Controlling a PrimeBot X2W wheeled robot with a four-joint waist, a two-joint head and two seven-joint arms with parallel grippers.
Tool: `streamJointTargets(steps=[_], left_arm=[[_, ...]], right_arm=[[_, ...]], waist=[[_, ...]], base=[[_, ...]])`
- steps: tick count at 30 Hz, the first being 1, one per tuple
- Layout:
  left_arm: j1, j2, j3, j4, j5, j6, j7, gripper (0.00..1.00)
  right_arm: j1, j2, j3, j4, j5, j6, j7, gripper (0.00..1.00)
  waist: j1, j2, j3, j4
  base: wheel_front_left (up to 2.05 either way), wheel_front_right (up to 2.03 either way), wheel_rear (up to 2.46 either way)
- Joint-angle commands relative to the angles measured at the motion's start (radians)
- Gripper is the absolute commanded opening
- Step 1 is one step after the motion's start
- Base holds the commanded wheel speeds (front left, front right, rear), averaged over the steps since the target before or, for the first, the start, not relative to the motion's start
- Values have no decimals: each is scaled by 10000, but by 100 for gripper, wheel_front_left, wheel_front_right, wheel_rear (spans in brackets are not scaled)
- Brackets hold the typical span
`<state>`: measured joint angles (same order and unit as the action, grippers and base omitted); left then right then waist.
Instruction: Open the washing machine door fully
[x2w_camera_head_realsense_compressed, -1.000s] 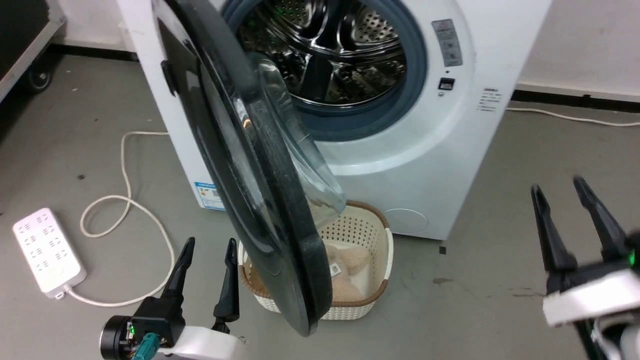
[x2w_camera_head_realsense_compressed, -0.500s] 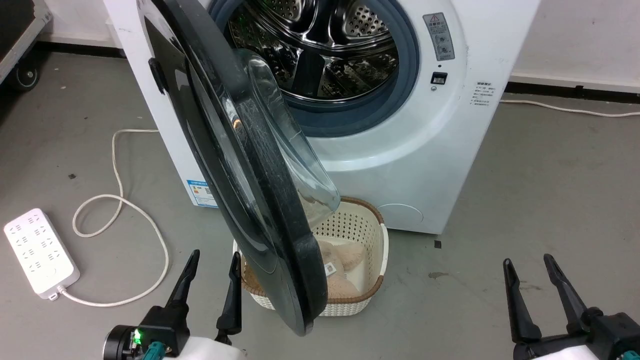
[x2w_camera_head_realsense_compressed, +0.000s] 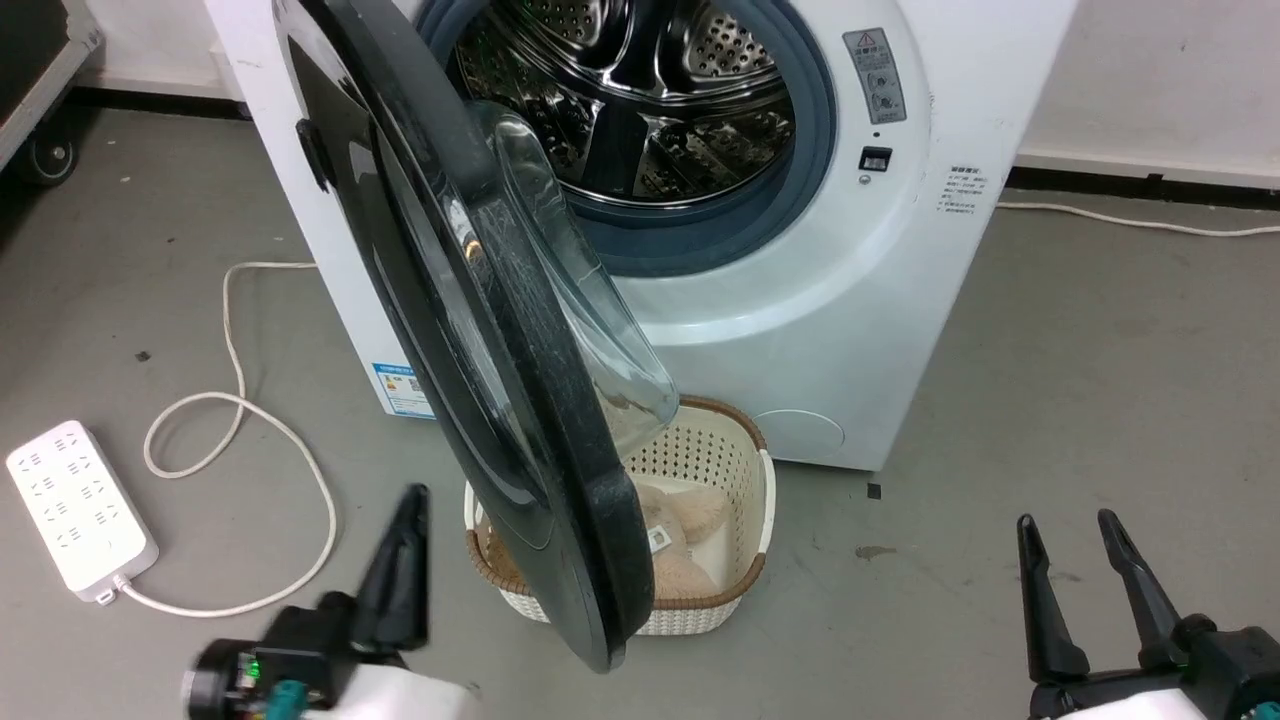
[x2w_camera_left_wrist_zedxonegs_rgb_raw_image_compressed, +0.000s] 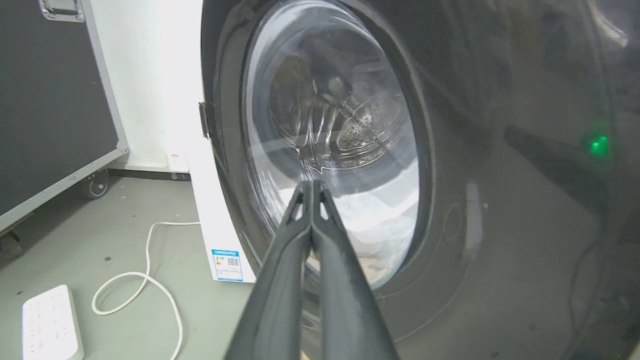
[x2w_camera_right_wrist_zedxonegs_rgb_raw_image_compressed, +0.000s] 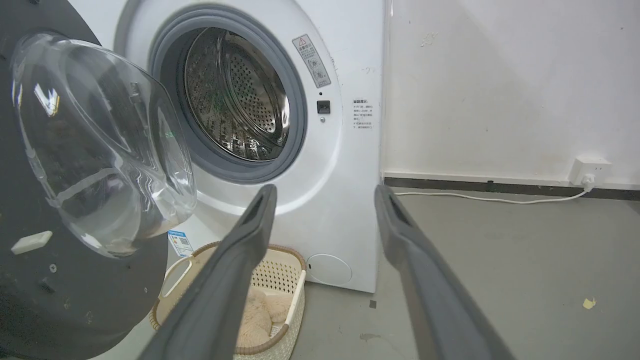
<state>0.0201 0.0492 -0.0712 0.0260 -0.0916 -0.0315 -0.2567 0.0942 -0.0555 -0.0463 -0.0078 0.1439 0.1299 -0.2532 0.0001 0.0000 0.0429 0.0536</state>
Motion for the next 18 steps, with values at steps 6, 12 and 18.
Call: streamJointTargets(steps=[6, 12, 18], left_arm=[[-273, 13, 631, -1703, -1533, 835, -51, 0], [-939, 12, 699, -3241, -1747, 1079, -51, 0], [-1181, 12, -390, -3894, -1227, 887, -34, 0]], right_arm=[[-34, 52, -36, -10, 114, 8, -84, 100], [-2, 52, -18, 42, 161, 8, -84, 100], [48, 52, 149, 102, 46, 8, -85, 100]], waist=[[-1, 0, -178, 25], [-1, 0, -330, -7], [-1, 0, -458, -123]], base=[[0, 0, 0], [0, 0, 0], [0, 0, 0]])
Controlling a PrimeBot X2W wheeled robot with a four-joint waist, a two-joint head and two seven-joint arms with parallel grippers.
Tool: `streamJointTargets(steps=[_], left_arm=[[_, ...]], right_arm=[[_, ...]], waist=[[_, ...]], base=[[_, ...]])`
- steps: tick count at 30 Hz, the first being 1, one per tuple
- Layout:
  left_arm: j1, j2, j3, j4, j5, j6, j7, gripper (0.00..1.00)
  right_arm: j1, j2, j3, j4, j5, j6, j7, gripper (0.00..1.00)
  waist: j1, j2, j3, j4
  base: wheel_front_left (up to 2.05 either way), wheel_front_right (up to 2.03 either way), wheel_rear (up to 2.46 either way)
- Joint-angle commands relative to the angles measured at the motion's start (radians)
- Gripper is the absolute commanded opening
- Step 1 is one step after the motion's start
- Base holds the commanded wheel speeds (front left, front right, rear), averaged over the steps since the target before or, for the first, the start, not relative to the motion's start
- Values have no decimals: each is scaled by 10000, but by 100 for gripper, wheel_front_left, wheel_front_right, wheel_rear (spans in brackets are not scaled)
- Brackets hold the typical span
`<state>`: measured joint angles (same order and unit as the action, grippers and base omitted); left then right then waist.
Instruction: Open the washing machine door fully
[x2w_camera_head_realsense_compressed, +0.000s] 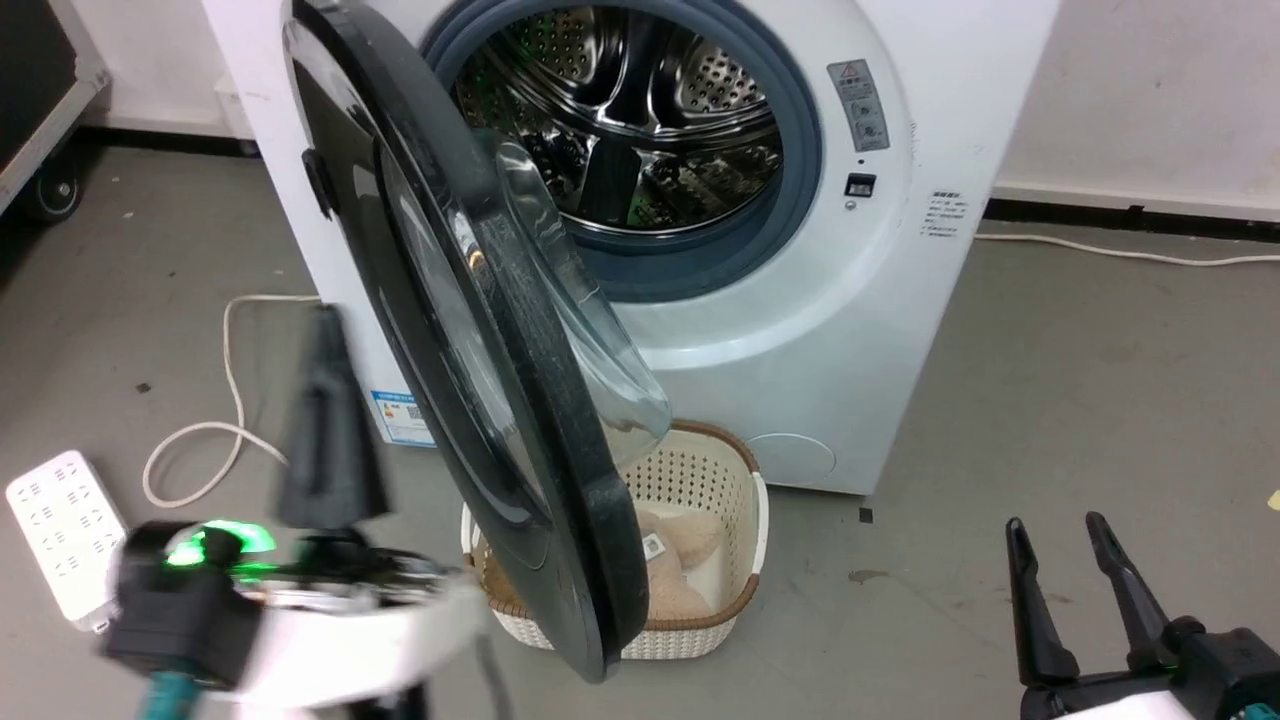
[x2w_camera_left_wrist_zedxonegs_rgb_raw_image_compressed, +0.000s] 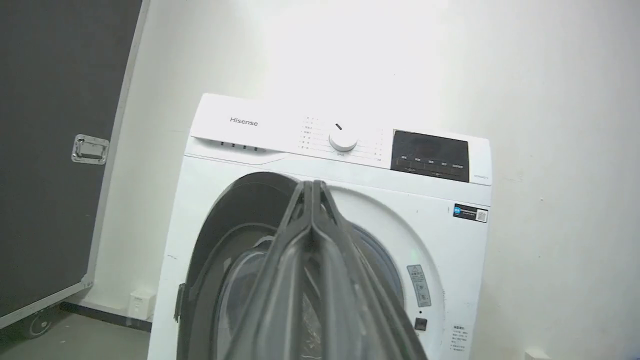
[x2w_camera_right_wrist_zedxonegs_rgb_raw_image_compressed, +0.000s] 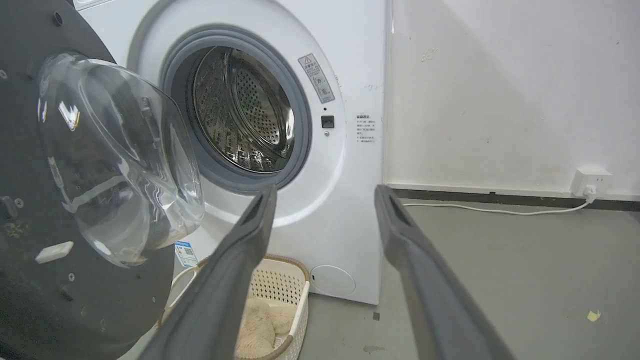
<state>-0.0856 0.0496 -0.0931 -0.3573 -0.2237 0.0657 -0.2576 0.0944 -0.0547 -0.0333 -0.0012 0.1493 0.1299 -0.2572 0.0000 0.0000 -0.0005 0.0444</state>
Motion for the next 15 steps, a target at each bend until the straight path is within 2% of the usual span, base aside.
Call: streamJointTargets(steps=[1, 5, 10, 15], left_arm=[[-120, 8, -478, -112, 222, -134, 45, 0], [-29, 7, -1957, -66, 683, -300, 528, 0], [238, 7, -3767, 781, 613, -302, 1188, 0], [351, 7, -4488, 1791, 305, -266, 1621, 0]], right_arm=[[53, 45, 30, 39, 5, 8, -44, 100], [72, 45, 44, 23, 56, 8, -45, 100], [25, 45, 66, 29, 91, 8, -45, 100], [-40, 45, 105, 39, 126, 8, -45, 100]], waist=[[0, 0, -35, -52], [0, 0, -29, -131], [0, 0, 97, -202], [0, 0, 233, -268]], base=[[0, 0, 0], [0, 0, 0], [0, 0, 0], [0, 0, 0]])
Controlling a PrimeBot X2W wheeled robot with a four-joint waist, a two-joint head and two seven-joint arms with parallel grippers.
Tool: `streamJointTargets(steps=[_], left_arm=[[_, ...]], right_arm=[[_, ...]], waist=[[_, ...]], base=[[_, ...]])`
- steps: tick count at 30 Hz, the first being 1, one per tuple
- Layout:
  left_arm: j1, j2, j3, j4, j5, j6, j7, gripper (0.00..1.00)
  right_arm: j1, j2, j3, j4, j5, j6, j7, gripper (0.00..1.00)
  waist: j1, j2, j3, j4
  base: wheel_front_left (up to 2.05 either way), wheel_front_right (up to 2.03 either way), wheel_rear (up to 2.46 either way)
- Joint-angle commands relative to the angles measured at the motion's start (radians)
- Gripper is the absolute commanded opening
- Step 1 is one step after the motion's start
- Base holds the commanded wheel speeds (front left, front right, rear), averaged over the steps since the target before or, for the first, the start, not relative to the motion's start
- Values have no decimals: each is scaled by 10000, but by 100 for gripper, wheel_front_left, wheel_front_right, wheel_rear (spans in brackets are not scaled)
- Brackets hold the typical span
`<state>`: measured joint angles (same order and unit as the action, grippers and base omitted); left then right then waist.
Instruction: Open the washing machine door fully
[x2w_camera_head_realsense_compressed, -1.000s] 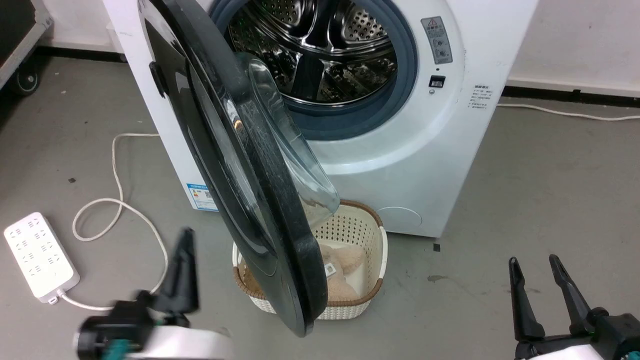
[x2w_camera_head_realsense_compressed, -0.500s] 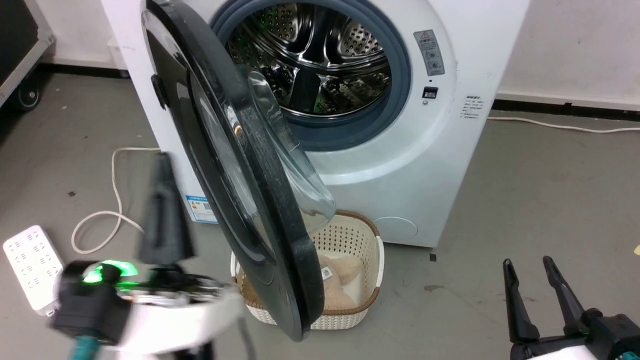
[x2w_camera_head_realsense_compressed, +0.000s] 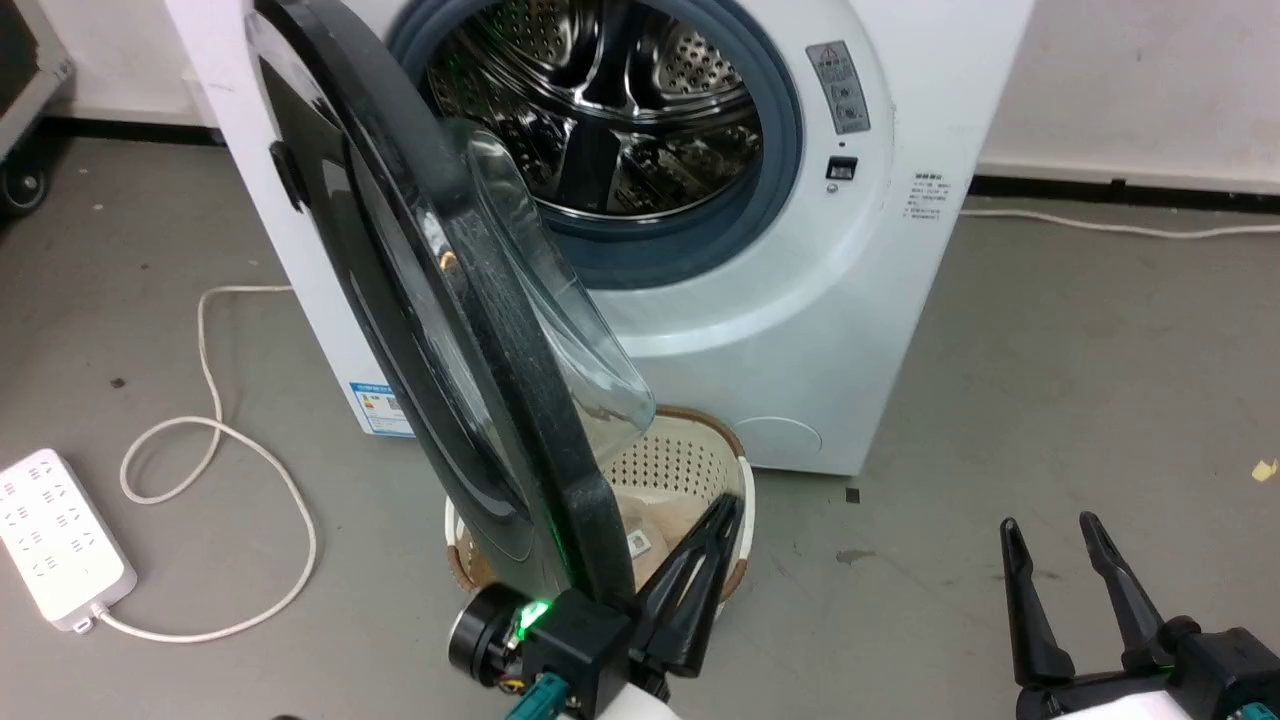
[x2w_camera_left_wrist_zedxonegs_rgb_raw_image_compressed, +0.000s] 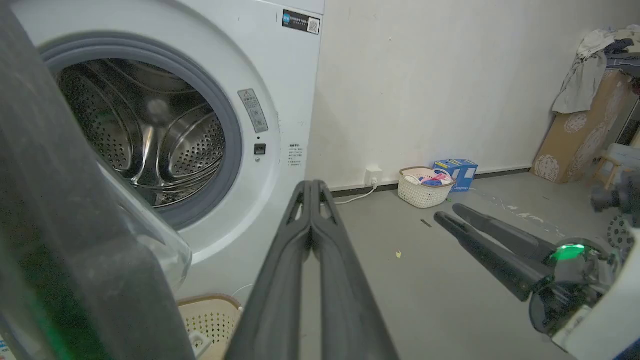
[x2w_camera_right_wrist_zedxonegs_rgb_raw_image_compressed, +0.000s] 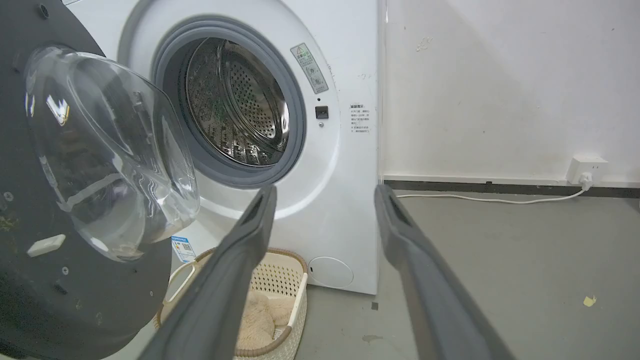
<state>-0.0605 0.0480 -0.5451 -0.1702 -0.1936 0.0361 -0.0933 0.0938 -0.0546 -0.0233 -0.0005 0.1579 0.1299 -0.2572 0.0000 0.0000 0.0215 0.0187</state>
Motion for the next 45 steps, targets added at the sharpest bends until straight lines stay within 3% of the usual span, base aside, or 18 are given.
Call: streamJointTargets(steps=[1, 10, 22, 24, 32, 37, 45], left_arm=[[112, 22, 13, 445, -174, 136, 70, 0], [-142, 74, 702, 2088, -699, 520, 86, 0], [220, 555, 1024, 2514, -784, 762, -76, 0], [512, 909, 1356, 2186, -828, 996, 3, 0], [725, 1583, 2485, 1689, -1154, 1526, 81, 0], [525, 2198, 3313, 1616, -1516, 1560, 266, 0], [-159, 3457, 4897, 2104, -2189, 1515, 591, 0]], right_arm=[[-58, 43, 7, 46, 58, 8, -45, 100], [-78, 43, -5, 77, 108, 8, -45, 100], [150, 43, -72, 207, 155, 8, -45, 100], [229, 43, -64, 246, 163, 8, -45, 100], [192, 43, 61, 273, 121, 8, -45, 100], [6, 43, 117, 247, -57, 8, -45, 100], [-342, 43, 114, 101, -464, 8, 30, 100]], waist=[[0, 0, 71, -33], [0, 0, 239, 22], [0, 0, -102, 1456], [0, 0, -194, 2150], [0, 0, -59, 3159], [0, 0, 346, 3336], [0, 0, 1357, 3080]], base=[[0, 0, 0], [0, 0, 0], [0, 0, 0], [0, 0, 0], [0, 0, 0], [0, 0, 0], [0, 0, 0]])
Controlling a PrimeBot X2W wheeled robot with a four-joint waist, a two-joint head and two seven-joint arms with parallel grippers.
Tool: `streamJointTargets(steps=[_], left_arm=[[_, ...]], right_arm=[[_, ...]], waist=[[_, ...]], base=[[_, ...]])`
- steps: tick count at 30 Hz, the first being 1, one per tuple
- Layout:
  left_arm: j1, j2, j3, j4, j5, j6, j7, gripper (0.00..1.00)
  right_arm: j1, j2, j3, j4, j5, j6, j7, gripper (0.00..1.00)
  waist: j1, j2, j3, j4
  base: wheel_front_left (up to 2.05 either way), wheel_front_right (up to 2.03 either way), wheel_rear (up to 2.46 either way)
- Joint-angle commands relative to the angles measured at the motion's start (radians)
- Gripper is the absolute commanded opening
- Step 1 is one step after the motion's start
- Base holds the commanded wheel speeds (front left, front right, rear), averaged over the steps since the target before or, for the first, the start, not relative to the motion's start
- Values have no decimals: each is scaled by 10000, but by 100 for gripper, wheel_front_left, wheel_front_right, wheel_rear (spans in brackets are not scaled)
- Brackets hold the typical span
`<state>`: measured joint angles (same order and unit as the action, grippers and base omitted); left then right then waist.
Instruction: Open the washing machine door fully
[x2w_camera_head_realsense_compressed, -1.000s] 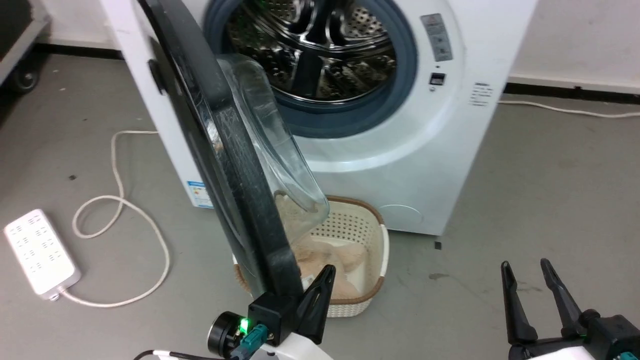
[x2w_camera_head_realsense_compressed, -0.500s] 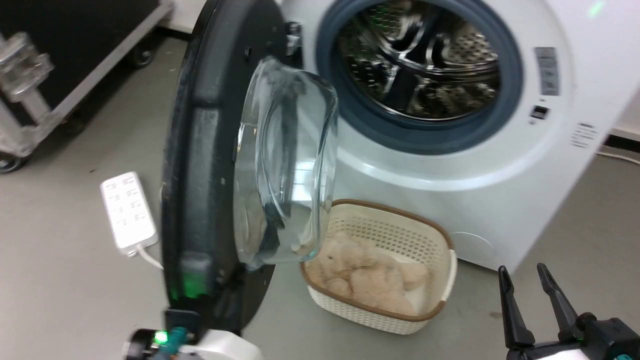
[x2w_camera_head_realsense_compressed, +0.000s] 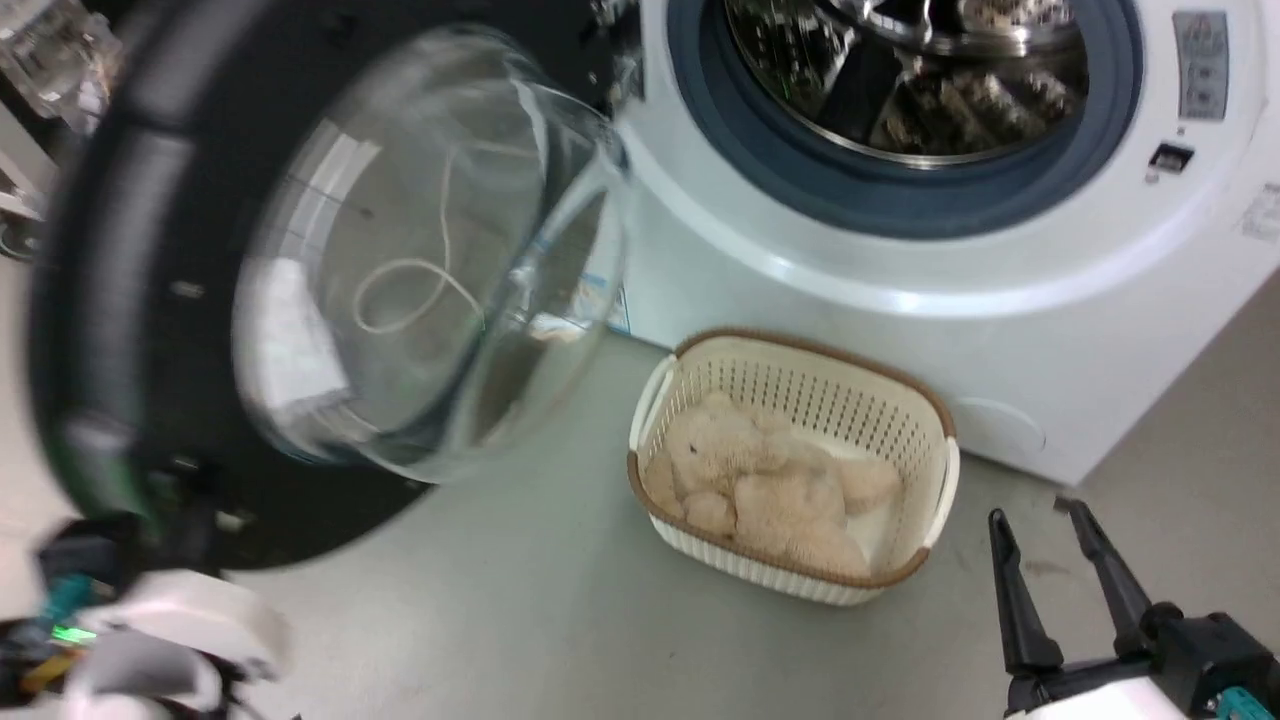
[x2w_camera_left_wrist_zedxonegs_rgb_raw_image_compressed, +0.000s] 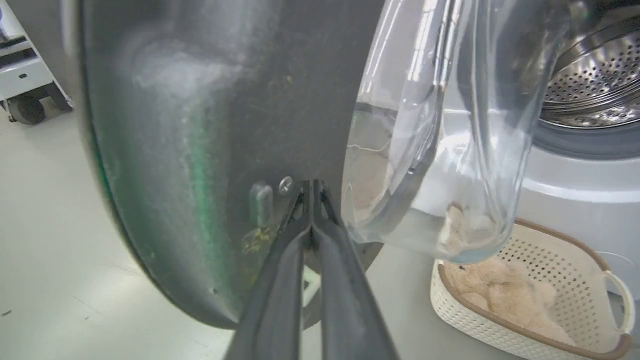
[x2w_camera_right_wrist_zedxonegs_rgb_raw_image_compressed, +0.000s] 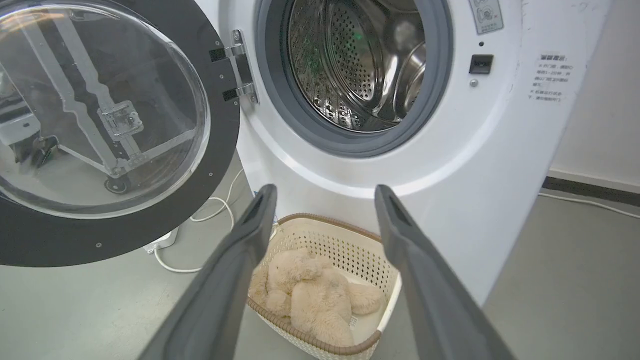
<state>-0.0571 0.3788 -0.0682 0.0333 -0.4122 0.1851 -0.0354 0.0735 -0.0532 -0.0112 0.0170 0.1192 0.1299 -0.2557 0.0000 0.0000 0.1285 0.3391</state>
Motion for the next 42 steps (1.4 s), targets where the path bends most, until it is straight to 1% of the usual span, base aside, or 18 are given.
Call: streamJointTargets(steps=[1, 3, 4, 9, 14, 19, 22, 26, 31, 35, 36, 37, 38, 41, 42], left_arm=[[-311, 379, 286, 233, 1, 6, 46, 0], [-595, 693, 624, 582, -214, -127, 78, 0], [-1087, 1149, 1084, 1284, -527, -355, 81, 0], [-1783, 1723, 1571, 2499, -842, -632, -20, 0], [-2304, 1952, 1710, 3505, -930, -848, -442, 0], [-2497, 1883, 1595, 4004, -798, -999, -1210, 0], [-2398, 1598, 1435, 3888, -629, -1058, -1825, 0], [-2028, 1105, 1133, 3194, -303, -1154, -2166, 0], [-1292, 162, 584, 1632, 282, -1163, -2255, 0], [-551, -670, 181, 395, 771, -1118, -2260, 0], [-370, -847, 66, 165, 899, -1109, -2260, 0], [-370, -847, 66, 165, 899, -1109, -2260, 0], [-33, -1165, -151, -198, 1127, -1106, -2261, 0], [401, -1558, -446, -513, 1366, -1149, -2262, 0], [401, -1558, -446, -513, 1366, -1149, -2262, 0]], right_arm=[[-183, 30, -16, -107, -137, 8, 40, 100], [-285, 30, -36, -182, -247, 8, 92, 100], [-417, 30, -92, -290, -381, 8, 182, 100], [-604, 30, -184, -466, -510, 8, 278, 100], [-675, 30, -233, -503, -561, 8, 290, 100], [-736, 30, -364, -522, -497, 8, 214, 100], [-715, 30, -454, -467, -479, 8, 149, 100], [-664, 30, -571, -427, -405, 8, 65, 100], [-536, 30, -733, -448, -294, 8, -10, 100], [-362, 30, -825, -546, -225, 8, -41, 100], [-310, 30, -849, -561, -206, 8, -45, 100], [-310, 30, -849, -561, -206, 8, -45, 100], [-203, 30, -881, -559, -177, 8, -50, 100], [-29, 30, -920, -539, -96, 8, -55, 100], [-29, 30, -920, -539, -96, 8, -55, 100]], waist=[[0, 0, 420, -167], [0, 0, 697, -258], [0, 0, 1020, -361], [0, 0, 1377, -572], [0, 0, 1486, -684], [0, 0, 1284, -748], [0, 0, 1029, -781], [0, 0, 578, -911], [0, 0, -57, -1241], [0, 0, -527, -1635], [0, 0, -619, -1739], [0, 0, -619, -1739], [0, 0, -814, -1957], [0, 0, -1036, -2268], [0, 0, -1036, -2268]], base=[[0, 0, 0], [0, 0, 0], [0, 0, 0], [0, 0, 0], [0, 0, 0], [0, 0, 0], [0, 0, 0], [0, 0, 0], [0, 0, 0], [0, 0, 0], [0, 0, 0], [0, 0, 0], [0, 0, 0], [0, 0, 0], [0, 0, 0]])
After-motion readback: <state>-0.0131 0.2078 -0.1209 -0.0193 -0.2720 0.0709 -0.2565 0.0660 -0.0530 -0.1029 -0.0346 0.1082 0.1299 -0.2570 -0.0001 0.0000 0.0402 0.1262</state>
